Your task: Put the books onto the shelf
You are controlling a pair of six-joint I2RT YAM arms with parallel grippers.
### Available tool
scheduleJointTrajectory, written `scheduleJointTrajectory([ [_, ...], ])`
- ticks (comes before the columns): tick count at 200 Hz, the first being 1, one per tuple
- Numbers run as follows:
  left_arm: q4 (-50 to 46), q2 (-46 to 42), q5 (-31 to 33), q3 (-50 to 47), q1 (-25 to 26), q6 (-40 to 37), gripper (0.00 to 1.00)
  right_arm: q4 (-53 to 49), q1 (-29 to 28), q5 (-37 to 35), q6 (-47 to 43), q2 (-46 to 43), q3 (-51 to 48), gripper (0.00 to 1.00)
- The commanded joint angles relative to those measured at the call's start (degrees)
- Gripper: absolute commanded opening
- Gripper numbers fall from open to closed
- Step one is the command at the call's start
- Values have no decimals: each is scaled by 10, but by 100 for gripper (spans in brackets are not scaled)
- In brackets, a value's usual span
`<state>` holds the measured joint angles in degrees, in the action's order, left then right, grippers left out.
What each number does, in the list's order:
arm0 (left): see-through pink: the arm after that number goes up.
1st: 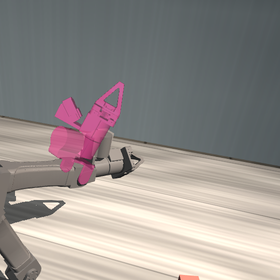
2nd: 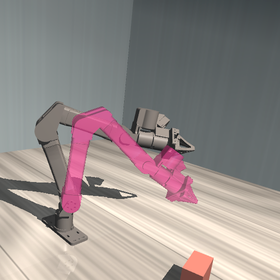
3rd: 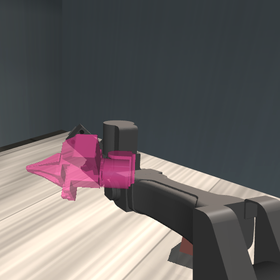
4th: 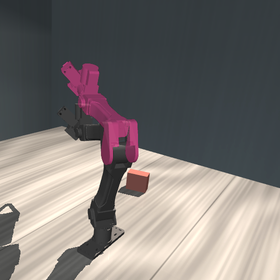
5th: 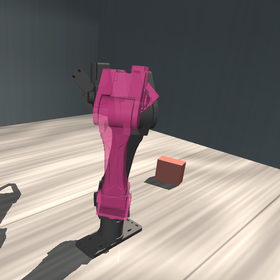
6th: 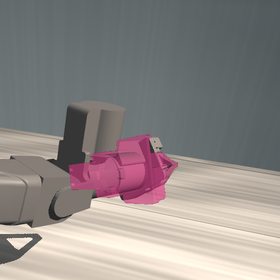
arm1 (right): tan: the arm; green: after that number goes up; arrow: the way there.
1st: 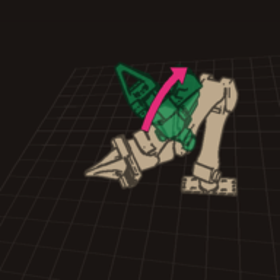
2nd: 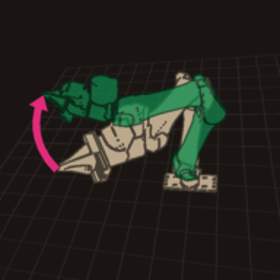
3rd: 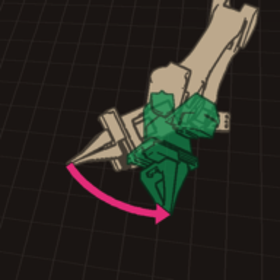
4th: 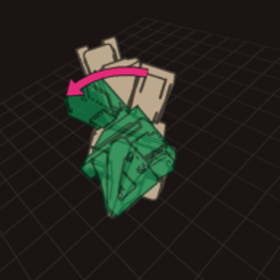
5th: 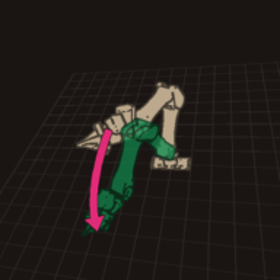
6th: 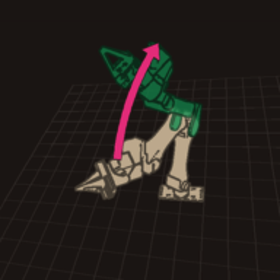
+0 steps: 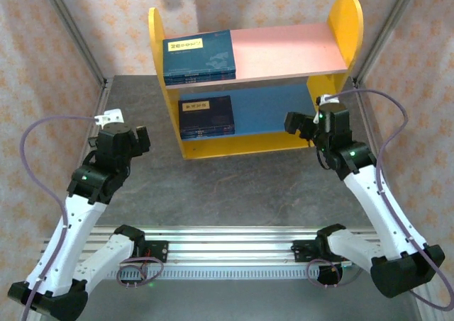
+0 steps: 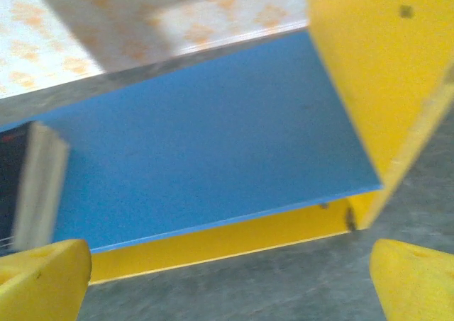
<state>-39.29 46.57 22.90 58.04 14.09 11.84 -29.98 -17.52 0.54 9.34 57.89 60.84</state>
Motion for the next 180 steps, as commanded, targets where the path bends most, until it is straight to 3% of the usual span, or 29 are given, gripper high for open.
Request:
scheduleJointTrajectory([
  [1,123,-22,57,-59,-9,-29,99,64,11,-100,-5,-31,-61,100],
  [41,339,-31,61,-206,-16,-80,99,212,57,-69,-22,-100,-200,100],
  [59,426,-23,68,-274,-27,-77,99,259,70,-98,-20,-119,-245,100],
  [90,620,31,-15,-386,-80,-84,99,312,104,-67,-45,-116,-286,100],
  [116,712,121,-77,-412,-129,-65,99,392,108,-76,-78,-119,-336,100],
  [152,830,236,-99,-419,-142,-90,99,480,113,-91,-109,-104,-386,100],
  [180,921,319,-150,-414,-146,-101,99,516,132,-78,-117,-66,-397,100],
])
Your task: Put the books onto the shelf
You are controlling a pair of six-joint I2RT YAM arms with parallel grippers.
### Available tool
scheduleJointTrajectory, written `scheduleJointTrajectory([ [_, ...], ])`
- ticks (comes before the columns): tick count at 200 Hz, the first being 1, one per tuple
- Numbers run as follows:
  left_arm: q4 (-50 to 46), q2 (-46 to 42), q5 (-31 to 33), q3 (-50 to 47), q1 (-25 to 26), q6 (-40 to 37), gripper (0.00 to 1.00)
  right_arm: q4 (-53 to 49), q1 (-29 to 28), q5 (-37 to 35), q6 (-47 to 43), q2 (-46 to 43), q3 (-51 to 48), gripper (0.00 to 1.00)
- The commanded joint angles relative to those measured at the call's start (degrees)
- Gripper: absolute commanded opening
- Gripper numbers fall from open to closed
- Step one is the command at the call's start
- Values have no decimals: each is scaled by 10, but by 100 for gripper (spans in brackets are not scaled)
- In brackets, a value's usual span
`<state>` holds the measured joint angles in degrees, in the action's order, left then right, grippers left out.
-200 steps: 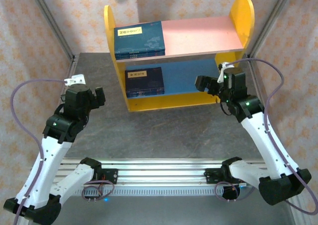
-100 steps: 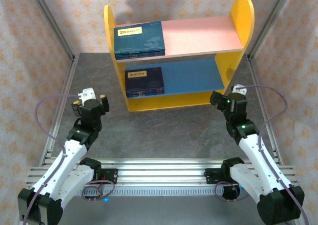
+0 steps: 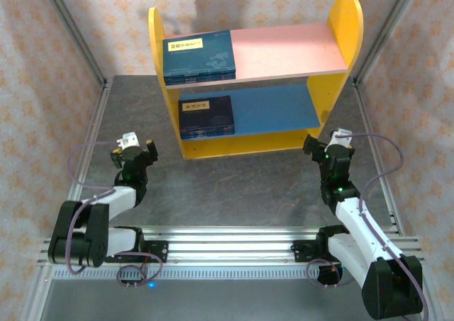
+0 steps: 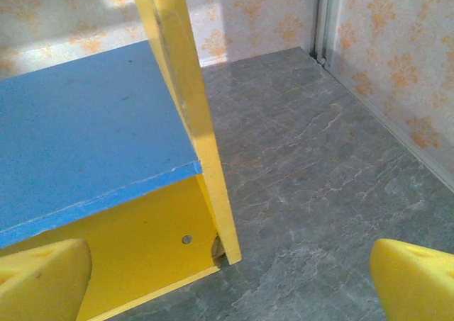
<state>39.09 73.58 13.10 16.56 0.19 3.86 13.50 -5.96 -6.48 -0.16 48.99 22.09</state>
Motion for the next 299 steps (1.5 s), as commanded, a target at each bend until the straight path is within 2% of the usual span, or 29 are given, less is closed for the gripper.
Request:
scheduleJointTrajectory([
  [1,141,52,-55,1,-7,-23,99,84,17,-7,-21,25,-10,100],
  [19,162,106,-84,11,-7,-32,99,126,37,12,-12,58,-23,100],
  [33,233,153,-114,10,-7,-47,99,155,45,19,-9,88,-29,100],
  [41,209,144,-123,12,-6,-48,99,176,48,22,-9,106,-32,100],
  [51,170,127,-112,19,-6,-42,99,207,50,30,-10,130,-39,100],
  [66,199,149,-72,24,-7,-32,99,272,54,41,-11,172,-52,100],
  [81,121,131,-42,44,-7,-16,99,329,63,50,-3,219,-61,100],
  [97,162,145,-39,36,-5,-24,99,347,80,81,6,251,-63,100],
  [106,147,139,-38,38,-5,-20,99,370,84,86,9,267,-67,100],
  [128,155,143,-35,38,-4,-23,99,369,89,111,6,300,-50,100],
  [157,151,141,-34,38,-3,-23,99,305,87,173,-25,374,20,99],
  [170,148,140,-35,39,-3,-23,99,284,70,146,-37,372,28,99],
  [182,149,141,-34,38,-2,-23,99,304,69,142,-34,381,24,99],
  [299,149,141,-32,39,-2,-24,99,299,68,139,-35,379,24,99],
])
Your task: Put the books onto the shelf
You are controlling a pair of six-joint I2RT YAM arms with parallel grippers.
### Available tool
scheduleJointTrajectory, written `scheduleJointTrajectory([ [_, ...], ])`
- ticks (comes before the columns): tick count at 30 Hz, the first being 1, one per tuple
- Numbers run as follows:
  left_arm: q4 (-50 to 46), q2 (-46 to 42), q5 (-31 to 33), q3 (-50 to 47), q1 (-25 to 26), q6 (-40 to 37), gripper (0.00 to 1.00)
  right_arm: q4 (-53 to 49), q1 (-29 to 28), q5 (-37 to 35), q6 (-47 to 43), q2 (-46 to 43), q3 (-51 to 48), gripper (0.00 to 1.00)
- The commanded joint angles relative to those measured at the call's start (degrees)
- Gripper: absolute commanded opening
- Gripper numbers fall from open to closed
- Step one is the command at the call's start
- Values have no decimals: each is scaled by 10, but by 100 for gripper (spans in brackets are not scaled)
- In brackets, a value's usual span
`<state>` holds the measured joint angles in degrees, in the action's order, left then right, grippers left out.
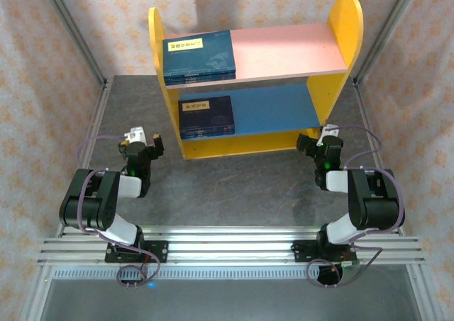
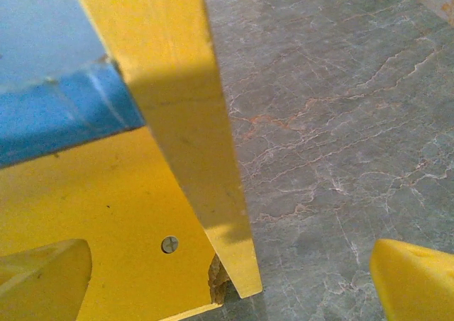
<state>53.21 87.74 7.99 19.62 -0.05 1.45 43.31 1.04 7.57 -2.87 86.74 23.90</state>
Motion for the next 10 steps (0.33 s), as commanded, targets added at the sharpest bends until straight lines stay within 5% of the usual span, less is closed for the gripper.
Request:
scheduleJointTrajectory([
  [1,8,-1,19,9,1,0,99,0,-2,-1,-8,1,5,99],
  [10,8,-1,19,9,1,0,99,0,-2,-2,-8,2,6,99],
])
